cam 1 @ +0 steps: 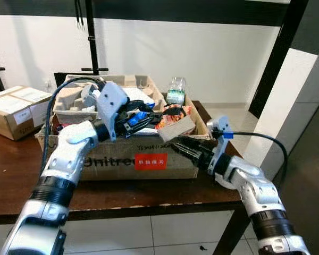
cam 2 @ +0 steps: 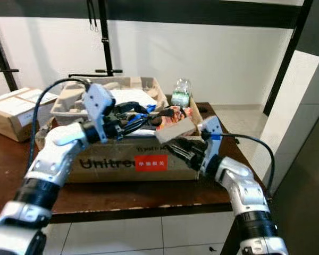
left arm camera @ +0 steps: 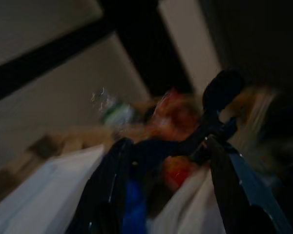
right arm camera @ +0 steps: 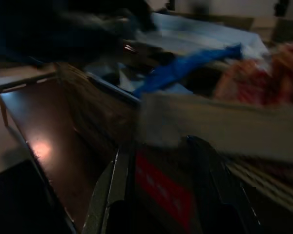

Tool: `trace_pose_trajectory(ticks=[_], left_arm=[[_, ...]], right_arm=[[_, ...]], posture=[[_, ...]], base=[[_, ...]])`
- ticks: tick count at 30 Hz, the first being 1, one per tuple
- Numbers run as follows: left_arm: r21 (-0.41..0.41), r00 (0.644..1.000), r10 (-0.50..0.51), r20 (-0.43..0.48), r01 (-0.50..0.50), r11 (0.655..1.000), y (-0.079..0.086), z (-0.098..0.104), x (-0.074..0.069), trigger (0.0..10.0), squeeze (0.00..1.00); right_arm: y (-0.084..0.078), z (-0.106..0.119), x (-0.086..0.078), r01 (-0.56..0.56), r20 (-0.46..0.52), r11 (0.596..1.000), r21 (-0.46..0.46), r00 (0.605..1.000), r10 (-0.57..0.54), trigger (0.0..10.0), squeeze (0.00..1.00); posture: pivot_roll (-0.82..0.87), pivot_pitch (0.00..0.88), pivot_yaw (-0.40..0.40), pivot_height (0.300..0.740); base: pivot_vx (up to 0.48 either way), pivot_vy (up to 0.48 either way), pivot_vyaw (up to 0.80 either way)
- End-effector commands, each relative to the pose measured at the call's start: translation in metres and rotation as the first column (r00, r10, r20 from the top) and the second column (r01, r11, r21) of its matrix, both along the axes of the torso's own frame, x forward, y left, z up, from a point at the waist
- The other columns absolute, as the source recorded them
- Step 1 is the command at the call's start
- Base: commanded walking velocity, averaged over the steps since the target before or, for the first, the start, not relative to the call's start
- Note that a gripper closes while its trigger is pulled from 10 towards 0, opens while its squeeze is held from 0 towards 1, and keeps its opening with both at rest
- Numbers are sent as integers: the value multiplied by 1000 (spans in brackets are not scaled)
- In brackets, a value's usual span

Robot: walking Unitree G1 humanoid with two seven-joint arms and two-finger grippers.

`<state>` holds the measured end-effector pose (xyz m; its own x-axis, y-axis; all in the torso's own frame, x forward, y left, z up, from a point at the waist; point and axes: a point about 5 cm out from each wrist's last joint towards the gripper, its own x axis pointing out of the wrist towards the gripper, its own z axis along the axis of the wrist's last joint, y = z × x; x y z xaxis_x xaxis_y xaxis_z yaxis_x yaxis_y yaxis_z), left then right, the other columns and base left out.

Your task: Picking trash to rubbish bin

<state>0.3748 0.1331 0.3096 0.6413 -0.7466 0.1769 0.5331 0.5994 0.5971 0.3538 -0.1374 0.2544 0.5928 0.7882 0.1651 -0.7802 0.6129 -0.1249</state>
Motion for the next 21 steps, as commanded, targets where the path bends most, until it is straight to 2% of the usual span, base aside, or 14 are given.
trace_pose_trajectory(ticks=[1,4,7,13,14,15,16,17,20,21], left_arm=[[56,998,65,-10,-65,996,3,-5,7,10000,0],[49,990,133,-55,-130,990,6,-12,17,10000,0],[59,988,142,-66,-139,989,5,-15,19,10000,0],[3,977,198,-75,-198,980,6,-16,27,10000,0],[-5,975,212,-69,-213,977,6,-16,29,10000,337],[-11,973,224,-63,-225,974,7,-15,31,10000,816],[-11,973,224,-63,-225,974,7,-15,31,10000,816],[-19,972,227,-62,-229,973,7,-14,31,10000,1000],[-20,969,243,-50,-244,970,6,-13,33,10000,1000],[-20,969,243,-46,-244,969,6,-13,33,10000,0]], right_arm=[[10,2,-1,-24,-5,999,-38,1000,24,10000,0],[17,6,-2,-17,3,997,-76,1000,17,10000,0],[19,7,-2,-14,8,996,-88,1000,15,10000,0],[25,11,-6,-32,13,994,-103,999,33,10000,0],[25,11,-7,-33,12,994,-109,999,34,10000,0],[25,11,-7,-33,11,993,-112,999,35,10000,0],[25,11,-7,-33,11,993,-112,999,35,10000,0],[25,11,-8,-35,10,993,-116,999,36,10000,0],[25,11,-10,-37,8,992,-124,999,38,10000,0],[26,11,-10,-38,7,991,-126,999,39,10000,0]], posture=[[-71,99,-25,740],[-70,101,-25,740],[-70,101,-25,740],[-72,105,-27,740],[-72,105,-27,740],[-72,105,-27,740],[-72,105,-27,740],[-74,107,-25,740],[-75,109,-24,740],[-75,109,-24,740]], base=[[0,0,0],[0,0,0],[0,0,0],[0,0,0],[0,0,0],[0,0,0],[0,0,0],[0,0,0],[0,0,0],[0,0,0]])
